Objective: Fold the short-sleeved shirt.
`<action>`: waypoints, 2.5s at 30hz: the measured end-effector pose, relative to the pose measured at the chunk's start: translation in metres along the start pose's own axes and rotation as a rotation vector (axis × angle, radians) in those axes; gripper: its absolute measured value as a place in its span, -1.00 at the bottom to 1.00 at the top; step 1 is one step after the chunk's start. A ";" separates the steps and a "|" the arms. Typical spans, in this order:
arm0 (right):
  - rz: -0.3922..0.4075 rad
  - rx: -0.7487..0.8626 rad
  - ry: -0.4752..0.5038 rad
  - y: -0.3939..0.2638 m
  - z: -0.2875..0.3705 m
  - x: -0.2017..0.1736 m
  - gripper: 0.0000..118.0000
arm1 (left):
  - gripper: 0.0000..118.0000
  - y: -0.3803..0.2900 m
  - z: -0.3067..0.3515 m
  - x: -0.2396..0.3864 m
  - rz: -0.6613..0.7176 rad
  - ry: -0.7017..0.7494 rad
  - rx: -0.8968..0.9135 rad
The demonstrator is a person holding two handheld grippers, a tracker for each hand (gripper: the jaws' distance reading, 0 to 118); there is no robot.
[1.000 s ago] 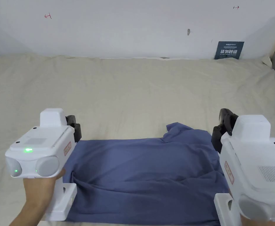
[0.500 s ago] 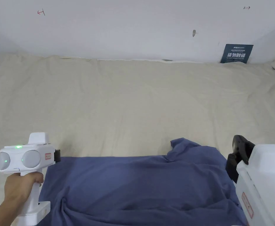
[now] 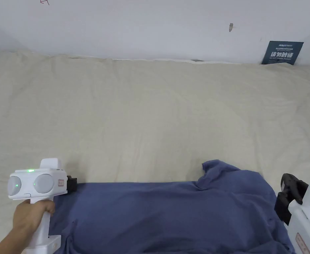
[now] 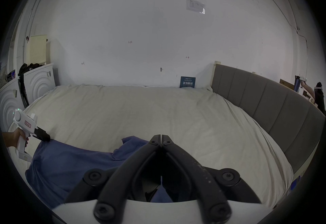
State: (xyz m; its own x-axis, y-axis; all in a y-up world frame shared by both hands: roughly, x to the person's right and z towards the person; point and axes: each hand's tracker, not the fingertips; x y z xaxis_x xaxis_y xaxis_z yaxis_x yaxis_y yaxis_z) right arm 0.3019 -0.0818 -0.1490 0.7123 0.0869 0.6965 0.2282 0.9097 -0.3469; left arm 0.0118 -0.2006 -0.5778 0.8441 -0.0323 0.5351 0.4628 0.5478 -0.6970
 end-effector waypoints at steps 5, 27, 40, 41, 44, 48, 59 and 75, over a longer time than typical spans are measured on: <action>-0.034 -0.084 0.019 0.002 -0.031 0.010 -0.77 | -0.95 0.001 0.011 0.008 -0.044 -0.024 0.068; 0.013 -0.580 0.064 -0.044 -0.213 0.022 -0.93 | -0.95 -0.015 0.088 -0.002 -0.030 -0.118 0.241; -0.049 -0.313 0.191 0.021 -0.064 0.049 -0.94 | -0.95 -0.041 0.131 -0.017 0.051 -0.083 0.276; -0.052 -0.296 0.199 0.023 -0.048 0.051 -0.94 | -0.95 -0.045 0.136 -0.020 0.057 -0.081 0.278; -0.069 -0.263 0.224 0.022 -0.003 0.058 -0.94 | -0.95 -0.059 0.151 -0.029 0.081 -0.074 0.282; -0.074 -0.238 0.251 0.006 0.051 0.066 -0.94 | -0.95 -0.085 0.166 -0.039 0.094 -0.064 0.273; -0.125 -0.410 0.180 -0.110 0.087 0.075 -0.93 | -0.95 -0.186 0.155 -0.042 -0.002 -0.023 0.130; -0.187 -0.415 0.048 -0.131 0.083 0.073 0.60 | 0.79 -0.206 0.160 -0.032 0.106 -0.029 0.094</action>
State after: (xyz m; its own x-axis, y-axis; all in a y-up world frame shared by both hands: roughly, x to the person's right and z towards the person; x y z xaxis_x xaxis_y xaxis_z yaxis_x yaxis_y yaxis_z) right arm 0.2688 -0.1604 -0.0003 0.6613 -0.0908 0.7446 0.5951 0.6678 -0.4471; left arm -0.1535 -0.1790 -0.3753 0.8781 0.0534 0.4754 0.3427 0.6231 -0.7030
